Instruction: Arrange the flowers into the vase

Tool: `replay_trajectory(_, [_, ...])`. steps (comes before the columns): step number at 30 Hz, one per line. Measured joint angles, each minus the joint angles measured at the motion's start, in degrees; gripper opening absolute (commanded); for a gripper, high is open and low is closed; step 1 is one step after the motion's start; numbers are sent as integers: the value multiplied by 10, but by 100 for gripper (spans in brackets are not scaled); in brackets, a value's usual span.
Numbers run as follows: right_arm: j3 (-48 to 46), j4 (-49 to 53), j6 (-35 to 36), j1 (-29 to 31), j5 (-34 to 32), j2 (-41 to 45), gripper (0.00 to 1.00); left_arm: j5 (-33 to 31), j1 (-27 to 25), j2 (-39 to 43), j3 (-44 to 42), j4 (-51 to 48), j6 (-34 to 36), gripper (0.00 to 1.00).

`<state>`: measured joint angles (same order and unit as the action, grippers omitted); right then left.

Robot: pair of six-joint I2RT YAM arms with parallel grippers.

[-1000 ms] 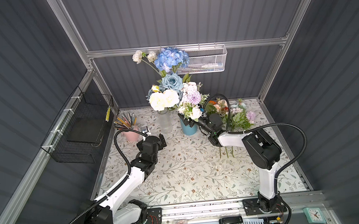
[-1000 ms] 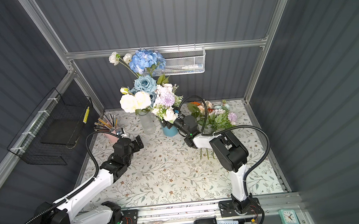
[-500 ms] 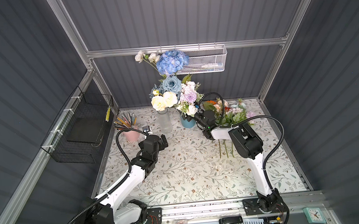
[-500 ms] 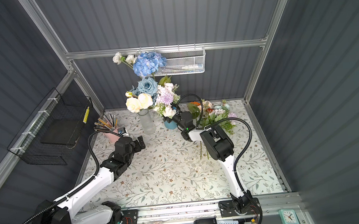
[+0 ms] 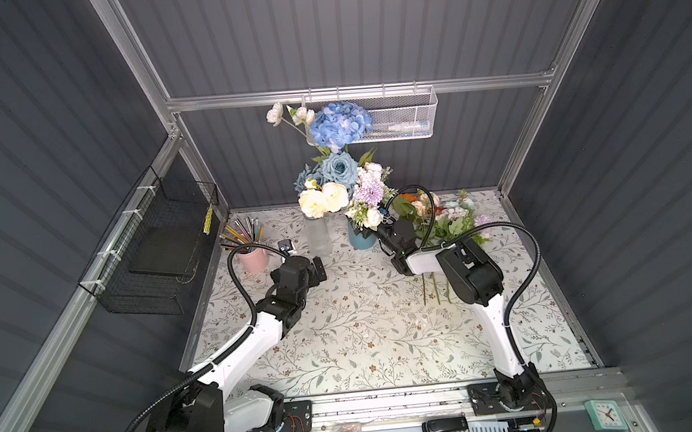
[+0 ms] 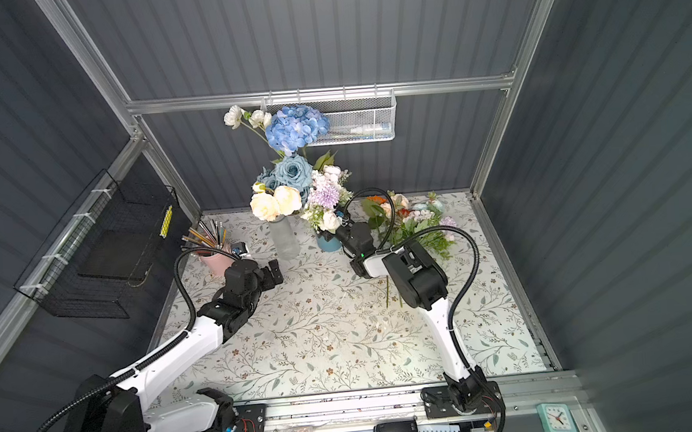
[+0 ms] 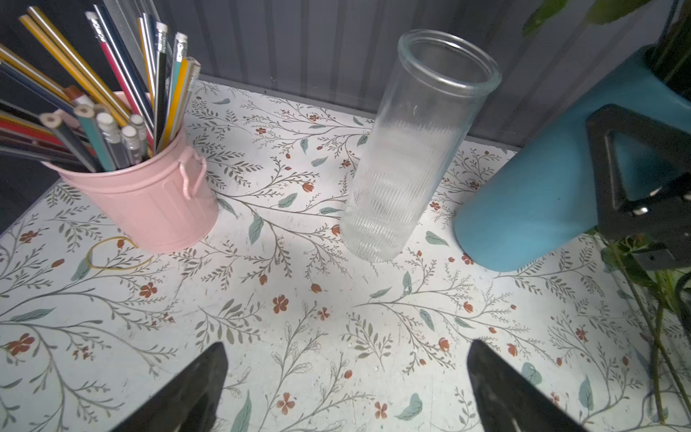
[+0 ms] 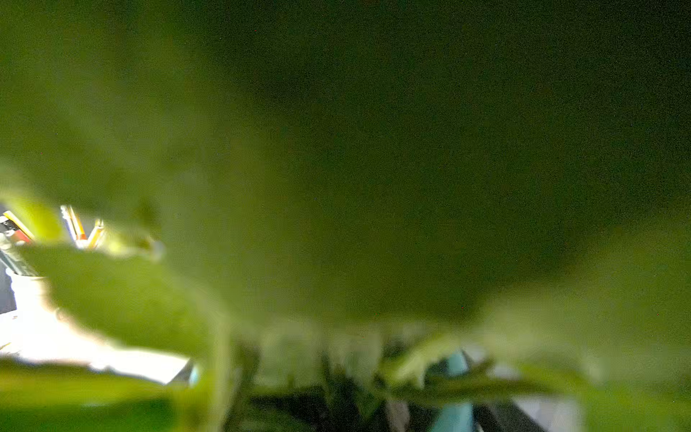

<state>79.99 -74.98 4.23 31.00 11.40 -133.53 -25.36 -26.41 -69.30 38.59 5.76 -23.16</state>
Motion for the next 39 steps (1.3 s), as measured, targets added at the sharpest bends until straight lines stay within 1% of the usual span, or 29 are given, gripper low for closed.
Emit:
replay_trajectory(7, [-26, -17, -8, 0, -1, 11, 74, 17, 0, -26, 30, -2, 5, 100])
replay_trajectory(15, [-86, -26, -35, -4, 5, 47, 80, 26, 0, -27, 51, -2, 6, 100])
replay_trajectory(24, [-114, -59, -63, -9, 13, 52, 85, 30, 0, -28, 54, -8, 6, 100])
replay_trajectory(26, [-123, -62, -71, -10, 13, 56, 86, 30, 0, -28, 54, -9, 6, 100])
replay_trajectory(30, [-144, -63, -83, -10, 13, 69, 78, 30, 0, -28, 54, -10, 6, 100])
replay_trajectory(32, [-155, -49, -86, -10, 15, 83, 77, 30, 0, -28, 54, -10, 6, 100])
replay_trajectory(35, [-171, -31, -97, -12, 14, 102, 86, 32, 0, -30, 54, -10, 6, 100])
replay_trajectory(39, [-198, -41, -128, -12, 13, 108, 89, 38, 0, -41, 54, -10, 6, 100])
